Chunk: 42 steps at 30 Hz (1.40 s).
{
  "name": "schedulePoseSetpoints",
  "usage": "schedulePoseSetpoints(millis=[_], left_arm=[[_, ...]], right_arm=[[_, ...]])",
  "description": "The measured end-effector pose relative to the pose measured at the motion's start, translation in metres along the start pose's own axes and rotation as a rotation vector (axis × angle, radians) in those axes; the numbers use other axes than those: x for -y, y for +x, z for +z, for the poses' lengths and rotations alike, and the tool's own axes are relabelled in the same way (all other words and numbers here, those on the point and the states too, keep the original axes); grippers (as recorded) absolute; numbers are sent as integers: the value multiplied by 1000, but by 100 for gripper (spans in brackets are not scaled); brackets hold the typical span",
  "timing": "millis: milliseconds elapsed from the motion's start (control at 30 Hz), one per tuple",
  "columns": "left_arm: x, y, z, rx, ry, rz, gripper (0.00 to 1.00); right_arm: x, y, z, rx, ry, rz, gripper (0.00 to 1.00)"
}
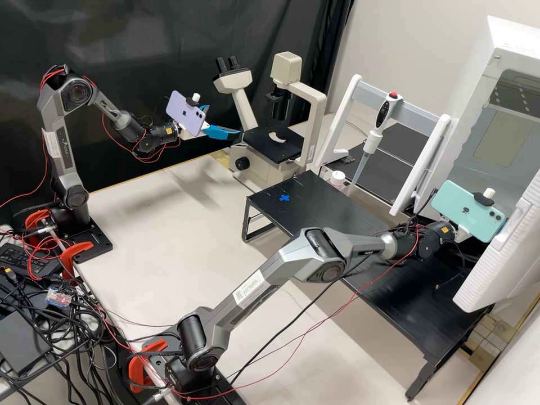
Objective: Move the petri dish to the microscope
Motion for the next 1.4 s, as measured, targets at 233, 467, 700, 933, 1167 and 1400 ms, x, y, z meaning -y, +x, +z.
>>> schedulePoseSetpoints(millis=[233, 467, 700, 933, 1167, 1400], left_arm=[[0, 0, 0, 0, 0, 0, 100], [0, 0, 0, 0, 0, 0, 100], [0, 0, 0, 0, 0, 0, 100], [0, 0, 0, 0, 0, 0, 100], [0, 0, 0, 0, 0, 0, 100], [0, 0, 0, 0, 0, 0, 100]], right_arm=[[-2, -5, -2, -6, 2, -2, 0], [-3, -14, 2, -34, 10, -7, 0], [-14, -40, 9, -51, 14, -11, 0], [-27, -74, 20, -66, 33, -1, 0], [-30, -116, 15, -151, 47, 0, 0], [-28, -171, 0, -252, 83, 11, 0]])
